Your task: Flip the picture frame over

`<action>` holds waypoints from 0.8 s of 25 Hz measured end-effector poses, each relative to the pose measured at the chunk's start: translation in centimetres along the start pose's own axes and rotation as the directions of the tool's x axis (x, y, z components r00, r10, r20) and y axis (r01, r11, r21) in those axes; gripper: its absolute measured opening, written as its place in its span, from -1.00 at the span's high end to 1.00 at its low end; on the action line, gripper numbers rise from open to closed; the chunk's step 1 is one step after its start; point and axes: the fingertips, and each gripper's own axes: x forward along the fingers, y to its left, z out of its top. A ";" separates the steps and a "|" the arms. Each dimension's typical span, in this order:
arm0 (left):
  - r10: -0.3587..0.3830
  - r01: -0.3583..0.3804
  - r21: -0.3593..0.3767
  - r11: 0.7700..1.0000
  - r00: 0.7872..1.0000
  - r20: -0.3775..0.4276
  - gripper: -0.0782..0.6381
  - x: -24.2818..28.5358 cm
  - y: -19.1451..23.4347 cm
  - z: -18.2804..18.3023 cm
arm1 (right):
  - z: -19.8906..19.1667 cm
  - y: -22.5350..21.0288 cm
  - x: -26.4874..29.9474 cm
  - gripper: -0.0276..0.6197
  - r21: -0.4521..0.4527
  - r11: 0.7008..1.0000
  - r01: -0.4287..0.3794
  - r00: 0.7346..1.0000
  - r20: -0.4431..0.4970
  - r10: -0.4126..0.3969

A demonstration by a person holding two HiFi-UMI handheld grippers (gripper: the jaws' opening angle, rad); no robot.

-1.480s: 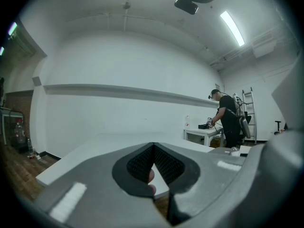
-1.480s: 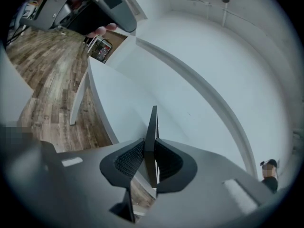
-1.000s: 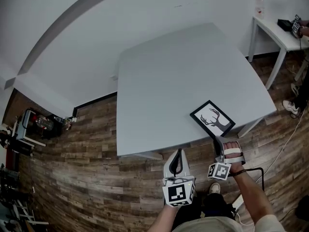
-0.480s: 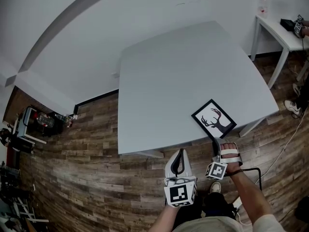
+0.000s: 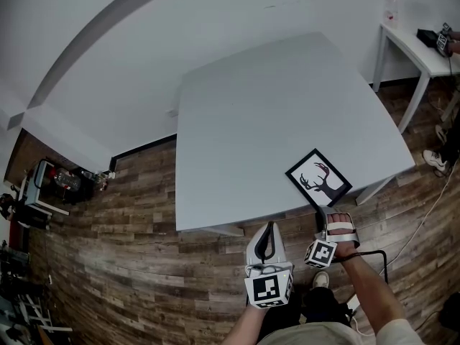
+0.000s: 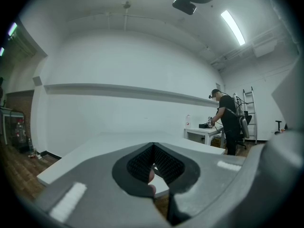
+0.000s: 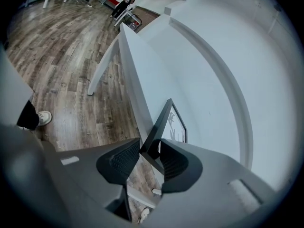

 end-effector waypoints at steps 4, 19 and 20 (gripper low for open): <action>-0.001 0.001 -0.002 1.000 1.000 -0.001 0.78 0.1 0.0 -0.1 | 0.1 0.0 0.0 0.35 0.041 0.999 -0.022 1.000 -0.002 0.022; -0.006 0.007 -0.032 0.999 1.000 0.030 0.78 0.2 -0.3 1.4 | 3.3 -5.6 -5.8 0.35 0.574 0.805 -0.151 0.976 0.215 0.030; -0.007 0.009 -0.036 0.999 0.999 0.035 0.78 0.1 -0.2 1.6 | 3.3 -6.5 -6.5 0.35 0.629 0.760 -0.162 0.972 0.233 0.014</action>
